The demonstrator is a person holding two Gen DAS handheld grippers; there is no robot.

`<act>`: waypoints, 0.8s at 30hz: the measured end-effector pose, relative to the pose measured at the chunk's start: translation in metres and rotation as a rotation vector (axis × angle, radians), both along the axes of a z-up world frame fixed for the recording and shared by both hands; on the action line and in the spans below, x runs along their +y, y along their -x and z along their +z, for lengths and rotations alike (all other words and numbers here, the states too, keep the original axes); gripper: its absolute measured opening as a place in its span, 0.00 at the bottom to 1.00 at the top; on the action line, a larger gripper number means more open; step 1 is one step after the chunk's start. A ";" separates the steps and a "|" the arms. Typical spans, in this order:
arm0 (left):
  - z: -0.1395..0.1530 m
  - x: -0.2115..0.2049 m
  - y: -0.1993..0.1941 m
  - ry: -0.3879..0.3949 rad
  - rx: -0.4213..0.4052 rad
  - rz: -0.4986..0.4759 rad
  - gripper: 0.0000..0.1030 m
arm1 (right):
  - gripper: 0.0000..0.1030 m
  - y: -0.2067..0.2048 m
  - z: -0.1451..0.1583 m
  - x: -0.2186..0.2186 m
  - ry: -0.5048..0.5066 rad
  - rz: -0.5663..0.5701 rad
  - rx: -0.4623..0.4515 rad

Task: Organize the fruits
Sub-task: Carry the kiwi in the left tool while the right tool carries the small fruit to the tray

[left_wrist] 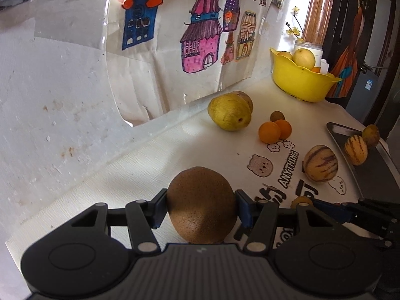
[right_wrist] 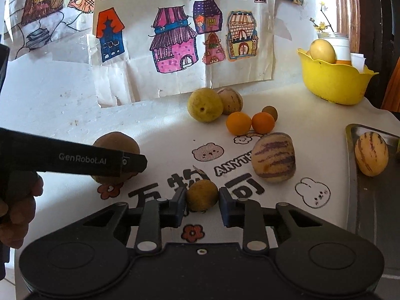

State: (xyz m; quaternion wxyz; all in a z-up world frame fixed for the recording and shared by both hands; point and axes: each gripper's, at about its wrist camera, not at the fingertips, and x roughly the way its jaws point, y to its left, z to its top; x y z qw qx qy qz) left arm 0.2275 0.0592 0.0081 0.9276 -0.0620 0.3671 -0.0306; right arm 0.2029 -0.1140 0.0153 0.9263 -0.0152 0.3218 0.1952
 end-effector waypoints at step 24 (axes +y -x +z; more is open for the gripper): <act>0.005 -0.055 0.017 0.085 0.091 -0.112 0.59 | 0.30 0.044 0.012 -0.080 -0.143 -0.088 0.024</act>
